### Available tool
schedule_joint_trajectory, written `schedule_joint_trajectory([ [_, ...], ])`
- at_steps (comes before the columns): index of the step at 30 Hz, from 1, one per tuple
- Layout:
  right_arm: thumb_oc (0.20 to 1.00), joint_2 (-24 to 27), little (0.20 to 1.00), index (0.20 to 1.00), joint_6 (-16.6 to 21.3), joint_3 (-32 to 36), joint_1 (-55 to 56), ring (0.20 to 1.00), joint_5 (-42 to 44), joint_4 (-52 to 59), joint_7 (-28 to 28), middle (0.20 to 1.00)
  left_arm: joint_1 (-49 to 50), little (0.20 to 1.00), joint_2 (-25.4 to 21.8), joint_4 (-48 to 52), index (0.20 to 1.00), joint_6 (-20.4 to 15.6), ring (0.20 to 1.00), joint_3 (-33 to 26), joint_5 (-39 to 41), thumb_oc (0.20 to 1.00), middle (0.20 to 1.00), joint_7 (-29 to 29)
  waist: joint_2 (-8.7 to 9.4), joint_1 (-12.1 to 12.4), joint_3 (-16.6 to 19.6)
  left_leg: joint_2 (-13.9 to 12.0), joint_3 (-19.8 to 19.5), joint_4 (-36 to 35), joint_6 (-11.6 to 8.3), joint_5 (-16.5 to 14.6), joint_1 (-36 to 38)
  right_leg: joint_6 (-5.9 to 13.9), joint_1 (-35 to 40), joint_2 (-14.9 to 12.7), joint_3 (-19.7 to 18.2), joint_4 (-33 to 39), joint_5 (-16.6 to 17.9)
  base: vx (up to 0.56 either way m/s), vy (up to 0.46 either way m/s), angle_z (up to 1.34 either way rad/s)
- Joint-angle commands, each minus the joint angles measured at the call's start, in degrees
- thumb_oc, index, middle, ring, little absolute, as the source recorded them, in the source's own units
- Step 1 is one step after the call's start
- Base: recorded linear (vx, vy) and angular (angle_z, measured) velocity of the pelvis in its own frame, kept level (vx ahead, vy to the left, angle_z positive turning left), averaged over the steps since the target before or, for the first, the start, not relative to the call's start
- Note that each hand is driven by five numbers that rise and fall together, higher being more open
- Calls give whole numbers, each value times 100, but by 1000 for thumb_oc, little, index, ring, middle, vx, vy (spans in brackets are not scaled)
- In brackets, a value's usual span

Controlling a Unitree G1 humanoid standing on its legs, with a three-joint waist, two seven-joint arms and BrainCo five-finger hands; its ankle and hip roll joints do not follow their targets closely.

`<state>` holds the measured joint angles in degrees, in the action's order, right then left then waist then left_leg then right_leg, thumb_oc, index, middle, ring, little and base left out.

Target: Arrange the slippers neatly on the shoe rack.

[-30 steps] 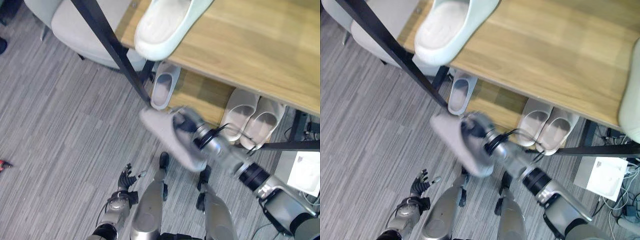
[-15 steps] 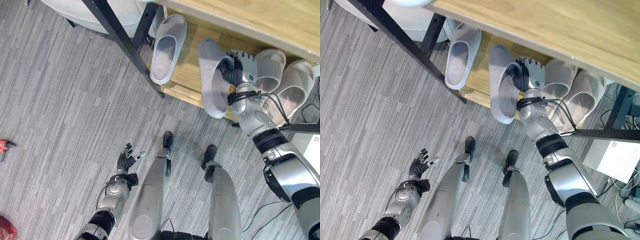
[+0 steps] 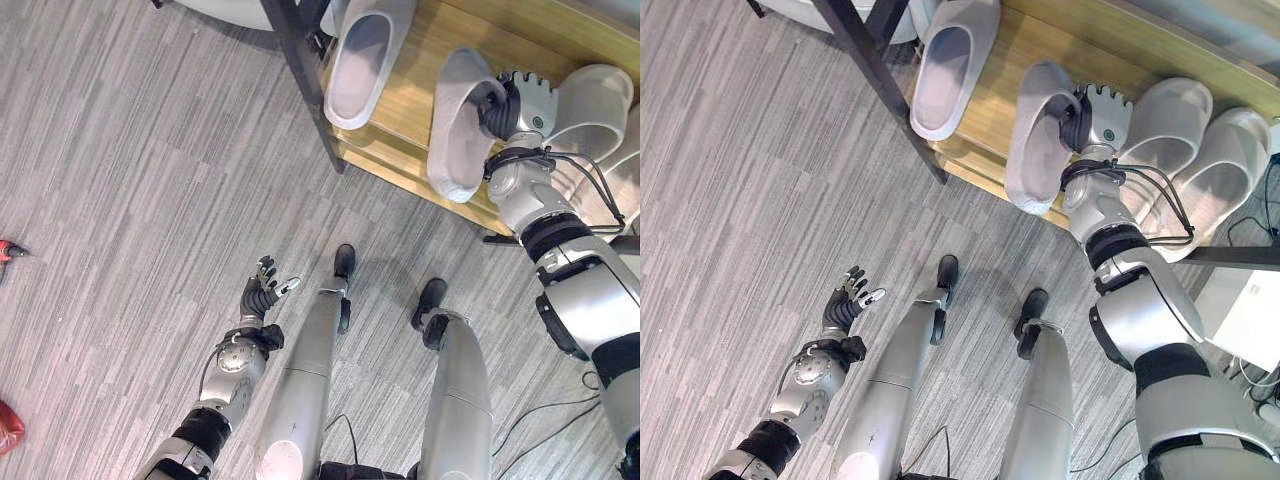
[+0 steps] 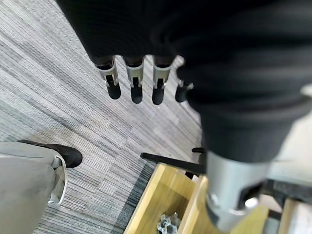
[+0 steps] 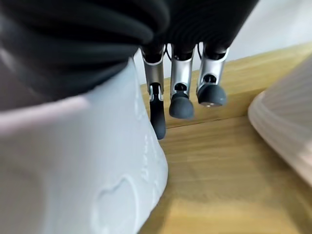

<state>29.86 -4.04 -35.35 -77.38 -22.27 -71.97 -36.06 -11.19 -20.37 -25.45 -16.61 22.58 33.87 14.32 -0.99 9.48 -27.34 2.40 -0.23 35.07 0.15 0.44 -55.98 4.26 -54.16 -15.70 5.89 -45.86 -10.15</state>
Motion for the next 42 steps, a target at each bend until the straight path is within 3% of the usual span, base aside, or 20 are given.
schedule_joint_trajectory([
  [1,200,342,200,200,6,-153,159,200,129,-268,80,200,289,1000,-21,-18,1000,-236,1000,108,94,1000,1000,-51,0,237,468,-66,-388,713,-93,-917,-269,182,-18,-119,-245,223,-106,19,23,5],
  [10,200,631,200,200,46,-449,-124,200,245,-738,288,200,437,1000,-184,215,1000,-168,1000,148,60,1000,1000,-125,-66,486,564,58,-507,890,-82,-1011,-392,157,-70,-236,-182,-28,-334,34,-5,12],
  [11,1000,613,1000,1000,69,-448,-97,1000,252,-731,290,1000,452,1000,-180,247,1000,-164,1000,162,39,1000,1000,-131,-68,489,583,59,-507,888,-84,-1027,-392,151,-83,-241,-180,-36,-351,47,-1,19],
  [25,1000,-56,1000,1000,244,-23,77,1000,951,-111,215,1000,473,1000,-167,285,1000,-76,1000,128,40,1000,1000,-37,-40,267,649,-46,-392,778,-101,-1052,-317,106,-155,-165,-289,3,-385,12,4,-2],
  [27,1000,-145,1000,1000,384,384,349,1000,1201,723,-155,1000,433,1000,-137,269,1000,-61,1000,140,-52,1000,1000,44,-68,140,633,-79,-356,703,-101,-1045,-221,100,-75,-136,-294,63,-376,8,-6,-9],
  [35,1000,-292,1000,1000,476,1312,1233,1000,1161,2671,-681,1000,461,1000,-108,353,1000,-26,1000,98,-190,1000,1000,159,-95,-88,627,-142,-269,471,-97,-1054,55,138,162,-76,-323,322,-300,13,4,-12],
  [38,1000,-801,1000,1000,788,2060,2156,1000,1445,3566,-835,1000,446,1000,-34,388,1000,20,1000,174,-296,1000,1000,208,-134,-213,602,-145,-258,446,-67,-1086,139,152,264,-70,-335,361,-317,26,-2,-8],
  [40,1000,-877,1000,1000,821,2128,2312,1000,1526,3593,-839,1000,455,1000,-32,386,1000,22,1000,205,-319,1000,1000,223,-132,-221,612,-143,-253,448,-63,-1093,145,156,272,-75,-332,361,-322,15,2,-10],
  [41,1000,-1280,1000,1000,1125,2263,2641,1000,2023,3992,-703,1000,35,1000,117,-45,1000,246,1000,188,-503,1000,1000,433,-113,-334,623,-159,-232,470,-51,-1117,144,151,265,-65,-344,349,-326,16,18,-8],
  [42,1000,-1295,1000,1000,1124,2103,2733,1000,2040,3850,-668,1000,-242,1000,282,-295,1000,153,1000,313,-447,1000,1000,544,-87,-399,621,-170,-210,482,-45,-1124,151,149,258,-65,-349,345,-319,22,15,-6],
])
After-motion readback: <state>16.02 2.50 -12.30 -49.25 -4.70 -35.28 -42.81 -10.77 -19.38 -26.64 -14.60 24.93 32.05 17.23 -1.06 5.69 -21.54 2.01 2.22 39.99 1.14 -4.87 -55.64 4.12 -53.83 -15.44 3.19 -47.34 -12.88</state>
